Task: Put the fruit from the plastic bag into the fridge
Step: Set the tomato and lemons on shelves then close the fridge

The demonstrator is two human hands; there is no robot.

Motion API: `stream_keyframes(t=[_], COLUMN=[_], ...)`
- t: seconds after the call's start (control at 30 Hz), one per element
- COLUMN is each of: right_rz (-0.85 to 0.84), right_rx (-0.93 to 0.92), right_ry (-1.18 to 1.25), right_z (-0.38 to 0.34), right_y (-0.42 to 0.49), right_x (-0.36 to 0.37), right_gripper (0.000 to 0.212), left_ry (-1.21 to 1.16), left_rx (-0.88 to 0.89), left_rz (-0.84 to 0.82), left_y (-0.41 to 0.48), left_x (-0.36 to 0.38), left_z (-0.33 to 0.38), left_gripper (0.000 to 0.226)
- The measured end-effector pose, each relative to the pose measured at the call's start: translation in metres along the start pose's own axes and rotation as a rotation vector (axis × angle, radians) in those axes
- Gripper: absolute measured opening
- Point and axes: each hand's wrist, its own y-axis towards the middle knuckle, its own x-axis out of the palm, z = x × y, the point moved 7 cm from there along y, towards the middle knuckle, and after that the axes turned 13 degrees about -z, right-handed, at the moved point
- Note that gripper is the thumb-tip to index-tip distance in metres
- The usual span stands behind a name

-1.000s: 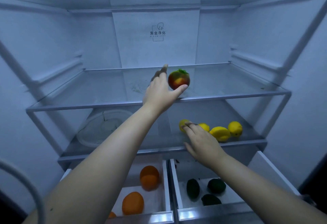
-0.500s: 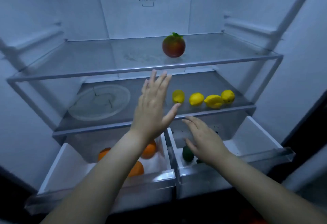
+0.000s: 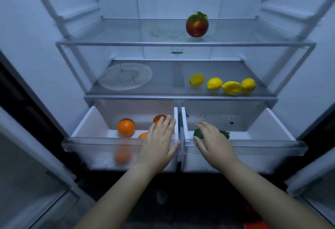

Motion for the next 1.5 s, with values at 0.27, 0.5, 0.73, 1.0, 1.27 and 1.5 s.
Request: stream_keyframes(t=[0.27,0.5,0.73,1.0,1.27,1.5], right_rz=[0.005,0.046,0.18,0.226,0.279,0.305], right_rx=[-0.053,-0.029,-0.074,-0.084,-0.129,-0.085], right_ry=[-0.215,-0.235,-0.166,-0.159,-0.148,-0.084], right_z=[-0.006,-0.007,-0.007,-0.004,0.0,0.003], right_y=[-0.037,-0.054,-0.054,-0.051,-0.048,-0.026], right_x=[0.024,0.032,0.029,0.037,0.04,0.03], right_gripper=[0.058,0.056,0.071,0.08,0.084,0.082], left_ry=[0.133,0.127,0.161,0.187,0.264,0.213], left_rx=[-0.146,-0.141,-0.175,-0.254,-0.256,-0.263], left_rz=[-0.034,-0.023,0.019,0.075,0.129,0.139], left_y=[-0.036,-0.051,-0.052,-0.05,-0.044,-0.028], left_x=[0.034,0.043,0.049,0.058,0.067,0.069], left_z=[0.022,0.02,0.025,0.03,0.022,0.024], left_gripper=[0.064,0.065,0.08,0.085,0.086,0.087])
